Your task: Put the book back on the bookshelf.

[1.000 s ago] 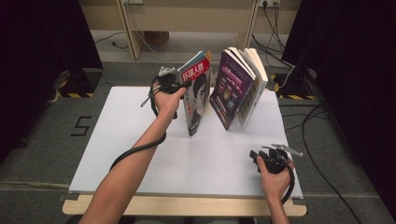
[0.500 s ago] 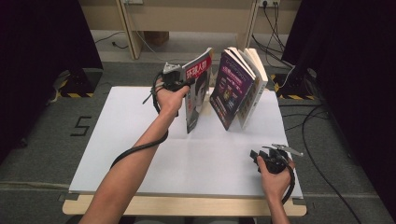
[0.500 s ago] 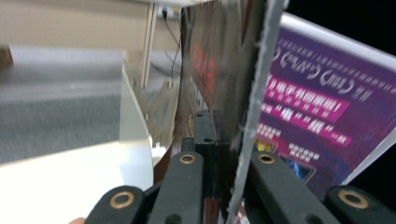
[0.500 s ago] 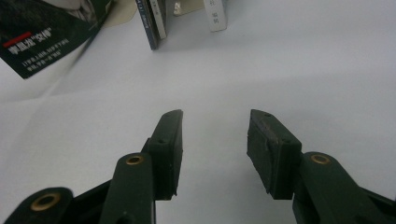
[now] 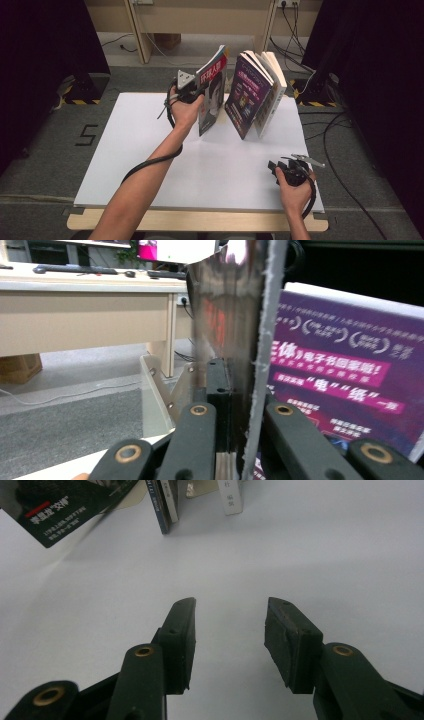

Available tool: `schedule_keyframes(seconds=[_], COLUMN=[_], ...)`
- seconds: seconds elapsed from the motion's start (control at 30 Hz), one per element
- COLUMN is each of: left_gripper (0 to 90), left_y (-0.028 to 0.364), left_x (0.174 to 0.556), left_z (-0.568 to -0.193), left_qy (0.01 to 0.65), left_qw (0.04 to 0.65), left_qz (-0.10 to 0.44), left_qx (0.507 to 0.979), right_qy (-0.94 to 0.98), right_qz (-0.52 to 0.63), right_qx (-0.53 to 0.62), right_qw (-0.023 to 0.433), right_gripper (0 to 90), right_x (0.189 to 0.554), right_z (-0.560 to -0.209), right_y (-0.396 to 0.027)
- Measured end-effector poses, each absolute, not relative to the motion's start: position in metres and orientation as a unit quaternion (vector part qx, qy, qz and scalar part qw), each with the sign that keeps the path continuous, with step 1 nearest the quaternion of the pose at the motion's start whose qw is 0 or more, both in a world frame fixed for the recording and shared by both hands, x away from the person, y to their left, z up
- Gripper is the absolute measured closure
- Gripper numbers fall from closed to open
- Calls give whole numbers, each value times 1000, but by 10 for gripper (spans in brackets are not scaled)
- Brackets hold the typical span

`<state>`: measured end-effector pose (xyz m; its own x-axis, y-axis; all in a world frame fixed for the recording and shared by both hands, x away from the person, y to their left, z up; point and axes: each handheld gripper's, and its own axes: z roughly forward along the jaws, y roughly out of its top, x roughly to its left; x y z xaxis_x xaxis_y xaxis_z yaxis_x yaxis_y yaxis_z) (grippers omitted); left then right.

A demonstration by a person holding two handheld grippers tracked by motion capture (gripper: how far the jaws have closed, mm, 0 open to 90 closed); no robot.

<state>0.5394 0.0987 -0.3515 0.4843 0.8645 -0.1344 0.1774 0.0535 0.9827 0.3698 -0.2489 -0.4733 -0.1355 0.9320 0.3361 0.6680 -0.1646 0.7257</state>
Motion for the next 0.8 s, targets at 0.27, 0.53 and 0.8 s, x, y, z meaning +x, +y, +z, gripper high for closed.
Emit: schedule_keyframes(seconds=[0.27,0.53,0.8], left_gripper=[845,799,717], left_y=[108,114,119], left_x=[538,539,539], left_z=[-359,-360,-364], left_qy=[430,437,453], left_qw=[584,579,583], left_qz=[289,287,269], left_qx=[624,625,619], right_qy=[628,625,627], right_qz=[418,417,416], right_qx=[636,641,639], right_qw=[160,156,157], right_gripper=[560,560,560], right_x=[370,369,369], right_z=[-473,-473,-473], right_y=[-250,-248,-248])
